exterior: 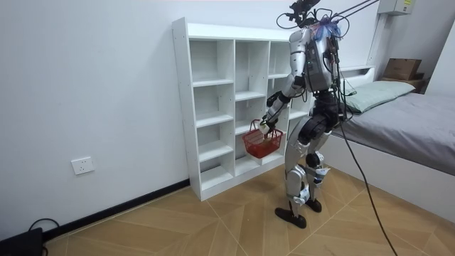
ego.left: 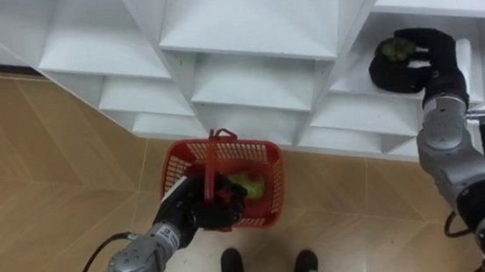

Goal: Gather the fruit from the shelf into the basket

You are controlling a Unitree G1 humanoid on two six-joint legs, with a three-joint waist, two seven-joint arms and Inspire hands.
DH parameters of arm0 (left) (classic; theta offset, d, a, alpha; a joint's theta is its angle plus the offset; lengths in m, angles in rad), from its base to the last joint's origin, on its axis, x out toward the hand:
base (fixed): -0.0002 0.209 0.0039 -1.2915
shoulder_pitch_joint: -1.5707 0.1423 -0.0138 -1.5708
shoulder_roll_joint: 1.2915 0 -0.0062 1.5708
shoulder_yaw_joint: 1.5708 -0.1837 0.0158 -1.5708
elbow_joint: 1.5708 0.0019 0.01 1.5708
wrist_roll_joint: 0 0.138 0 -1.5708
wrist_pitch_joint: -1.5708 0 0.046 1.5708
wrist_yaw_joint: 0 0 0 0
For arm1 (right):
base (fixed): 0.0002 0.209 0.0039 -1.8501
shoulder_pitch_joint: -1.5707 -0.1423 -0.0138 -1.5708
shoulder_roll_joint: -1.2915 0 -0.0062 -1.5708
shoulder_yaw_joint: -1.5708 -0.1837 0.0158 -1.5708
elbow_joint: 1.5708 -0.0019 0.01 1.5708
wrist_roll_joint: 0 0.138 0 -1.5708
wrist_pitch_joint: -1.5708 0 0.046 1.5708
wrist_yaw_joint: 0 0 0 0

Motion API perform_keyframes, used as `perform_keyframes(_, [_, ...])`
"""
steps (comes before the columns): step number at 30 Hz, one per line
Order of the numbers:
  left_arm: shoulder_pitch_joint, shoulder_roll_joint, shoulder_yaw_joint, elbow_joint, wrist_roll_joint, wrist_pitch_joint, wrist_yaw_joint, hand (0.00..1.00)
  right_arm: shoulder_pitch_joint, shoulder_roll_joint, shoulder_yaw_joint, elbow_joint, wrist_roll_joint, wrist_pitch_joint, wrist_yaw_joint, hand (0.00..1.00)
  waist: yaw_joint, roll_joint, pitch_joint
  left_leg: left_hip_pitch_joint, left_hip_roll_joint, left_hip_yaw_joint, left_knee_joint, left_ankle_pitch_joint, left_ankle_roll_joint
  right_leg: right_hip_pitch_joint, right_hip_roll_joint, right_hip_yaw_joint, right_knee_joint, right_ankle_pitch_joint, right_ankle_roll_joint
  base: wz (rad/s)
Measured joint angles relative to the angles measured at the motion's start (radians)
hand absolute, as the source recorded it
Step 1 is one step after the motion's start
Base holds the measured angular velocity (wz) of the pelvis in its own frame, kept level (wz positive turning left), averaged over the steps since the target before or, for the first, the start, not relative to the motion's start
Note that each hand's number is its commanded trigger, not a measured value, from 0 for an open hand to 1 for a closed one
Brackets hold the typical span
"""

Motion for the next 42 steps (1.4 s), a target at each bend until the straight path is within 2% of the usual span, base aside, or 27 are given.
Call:
perform_keyframes(10, [-0.002,-0.004,0.001,0.0,-0.011,0.0,0.0,1.0,0.0,0.0,0.0,0.0,0.0,0.001,0.008,1.0,0.011,0.0,0.0001,0.0,0.0,0.002,0.001,0.0,0.0,-0.005,0.0,0.008,0.005,0.0,0.0,-0.01])
perform_keyframes(28, [-0.001,-0.009,0.002,0.0,-0.009,-0.005,0.0,1.0,0.005,0.001,0.002,-0.026,-0.035,-0.001,0.012,1.0,0.009,-0.003,0.0017,-0.001,-0.003,0.001,0.005,0.0,0.0,-0.004,-0.002,0.007,0.003,-0.003,0.002,0.0])
perform_keyframes(32, [0.0,-0.009,0.002,0.0,-0.009,-0.005,-0.001,1.0,0.012,0.017,0.002,-0.082,-0.053,-0.001,0.031,1.0,0.004,-0.003,0.0016,-0.003,-0.002,0.001,0.005,0.0,0.0,-0.004,-0.001,0.004,0.002,-0.003,0.002,0.0])
perform_keyframes(37, [0.009,-0.02,0.023,-0.002,0.011,-0.005,0.015,1.0,0.074,0.026,-0.005,-0.187,-0.146,-0.001,0.047,1.0,0.002,-0.001,0.0,-0.009,-0.002,-0.005,0.006,0.0,0.0,-0.003,-0.001,-0.007,-0.004,-0.002,0.002,0.04])
perform_keyframes(42, [0.014,-0.024,0.024,-0.007,0.011,-0.006,0.022,1.0,0.174,0.026,-0.001,-0.341,-0.155,-0.006,0.051,1.0,-0.028,0.009,-0.0063,-0.007,0.002,-0.004,0.014,0.0,0.0,0.009,0.001,-0.012,-0.009,-0.002,0.002,0.02])
